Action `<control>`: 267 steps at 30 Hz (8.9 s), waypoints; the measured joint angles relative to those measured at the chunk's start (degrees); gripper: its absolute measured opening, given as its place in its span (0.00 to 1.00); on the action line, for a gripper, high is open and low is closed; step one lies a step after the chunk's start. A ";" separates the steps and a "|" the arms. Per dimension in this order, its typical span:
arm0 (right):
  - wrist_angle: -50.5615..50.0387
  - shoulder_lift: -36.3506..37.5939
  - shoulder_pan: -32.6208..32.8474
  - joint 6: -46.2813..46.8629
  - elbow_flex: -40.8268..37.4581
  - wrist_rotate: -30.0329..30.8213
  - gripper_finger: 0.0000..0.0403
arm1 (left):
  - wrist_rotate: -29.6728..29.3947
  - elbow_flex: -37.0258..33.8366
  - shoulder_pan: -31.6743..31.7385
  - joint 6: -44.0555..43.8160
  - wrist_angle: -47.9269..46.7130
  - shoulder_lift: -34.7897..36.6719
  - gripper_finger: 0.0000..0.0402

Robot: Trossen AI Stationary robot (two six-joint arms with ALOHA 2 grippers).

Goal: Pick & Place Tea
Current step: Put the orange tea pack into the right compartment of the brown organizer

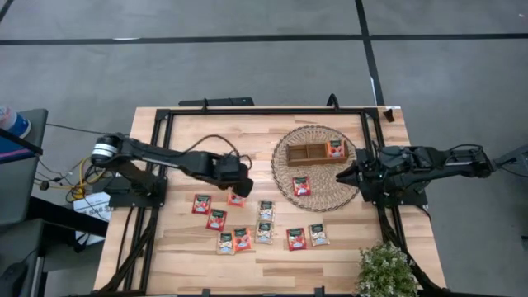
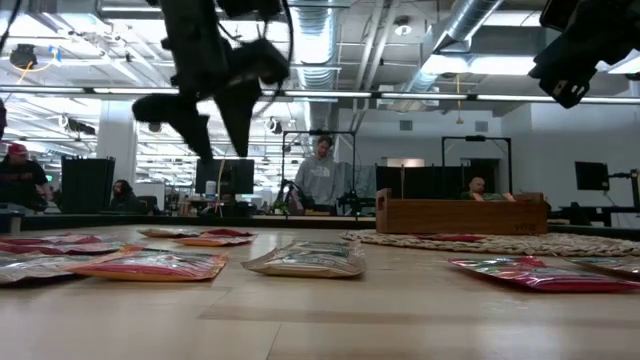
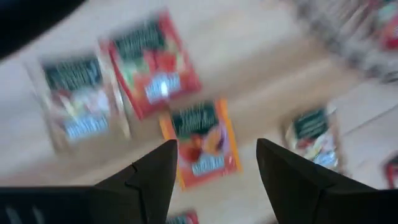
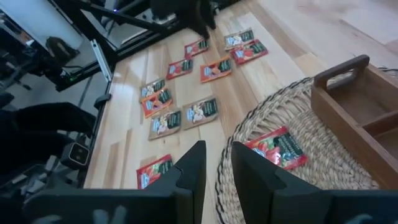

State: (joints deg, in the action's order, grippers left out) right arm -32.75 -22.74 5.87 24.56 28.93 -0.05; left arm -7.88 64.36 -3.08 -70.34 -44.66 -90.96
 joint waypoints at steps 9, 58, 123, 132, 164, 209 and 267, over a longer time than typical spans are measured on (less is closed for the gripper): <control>0.00 0.00 0.00 -0.06 0.00 -0.02 0.17 | 14.85 1.12 0.10 0.15 0.42 -7.39 0.53; -0.04 0.00 0.00 -0.54 0.00 -0.18 0.17 | 2.55 1.05 0.05 -6.04 -0.30 -7.76 0.65; 1.93 -0.02 0.07 0.52 0.00 -0.14 0.17 | -2.13 3.77 -1.49 -8.78 -1.76 -15.94 0.46; 1.93 -0.02 0.05 0.52 0.00 -0.15 0.17 | -0.58 4.62 -2.51 -9.08 -1.55 -15.98 0.46; 13.25 -17.84 -15.95 8.64 10.97 -30.22 0.39 | -27.76 28.22 -4.12 57.80 22.10 -15.91 0.46; 31.58 -47.86 -24.41 9.07 17.64 -31.47 0.55 | -29.00 28.22 -2.94 68.56 13.87 -15.95 0.46; -36.19 -36.15 -32.01 -33.81 34.37 -11.50 0.00 | -36.32 28.20 -5.26 44.18 -11.38 -15.98 0.64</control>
State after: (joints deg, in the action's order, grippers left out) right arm -68.95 -58.90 -26.14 -9.26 63.30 -11.55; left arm -44.20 92.55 -8.34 -26.16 -56.04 -106.94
